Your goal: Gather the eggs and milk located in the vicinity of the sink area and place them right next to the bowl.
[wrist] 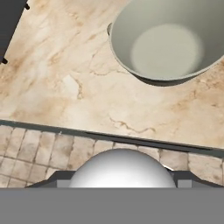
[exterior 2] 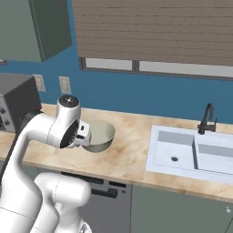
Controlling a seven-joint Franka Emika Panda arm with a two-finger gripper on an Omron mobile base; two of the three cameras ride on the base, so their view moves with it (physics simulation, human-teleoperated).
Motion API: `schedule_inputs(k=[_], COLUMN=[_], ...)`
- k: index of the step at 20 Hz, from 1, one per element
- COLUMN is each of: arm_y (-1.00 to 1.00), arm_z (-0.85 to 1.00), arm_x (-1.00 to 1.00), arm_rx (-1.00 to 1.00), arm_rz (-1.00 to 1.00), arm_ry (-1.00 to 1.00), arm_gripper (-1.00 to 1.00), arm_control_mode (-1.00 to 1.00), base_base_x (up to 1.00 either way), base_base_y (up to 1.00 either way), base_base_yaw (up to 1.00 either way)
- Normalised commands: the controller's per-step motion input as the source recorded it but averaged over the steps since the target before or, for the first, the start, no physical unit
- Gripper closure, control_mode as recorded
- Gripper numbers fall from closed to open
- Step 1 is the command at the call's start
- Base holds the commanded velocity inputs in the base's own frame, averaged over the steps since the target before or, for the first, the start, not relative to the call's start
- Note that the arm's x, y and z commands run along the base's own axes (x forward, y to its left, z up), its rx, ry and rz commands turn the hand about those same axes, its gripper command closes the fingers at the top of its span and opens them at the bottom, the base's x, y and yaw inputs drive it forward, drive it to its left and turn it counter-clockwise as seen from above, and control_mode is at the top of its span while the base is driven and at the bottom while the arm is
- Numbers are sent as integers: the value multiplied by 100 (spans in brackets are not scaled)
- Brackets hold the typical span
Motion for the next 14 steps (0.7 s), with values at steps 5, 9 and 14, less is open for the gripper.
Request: schedule_inputs(k=[5, 9, 14], arm_y=[6, 51, 60], arm_z=[0, 0, 0], arm_x=[0, 1, 12], arm_rx=[0, -5, -7], arm_rz=[0, -3, -20], arm_ry=[0, 0, 2], arm_gripper=[100, 100, 100], arm_control_mode=[-100, -100, -100], base_base_x=[0, 0, 0], base_base_y=[21, 0, 0], base_base_yaw=[0, 0, 0])
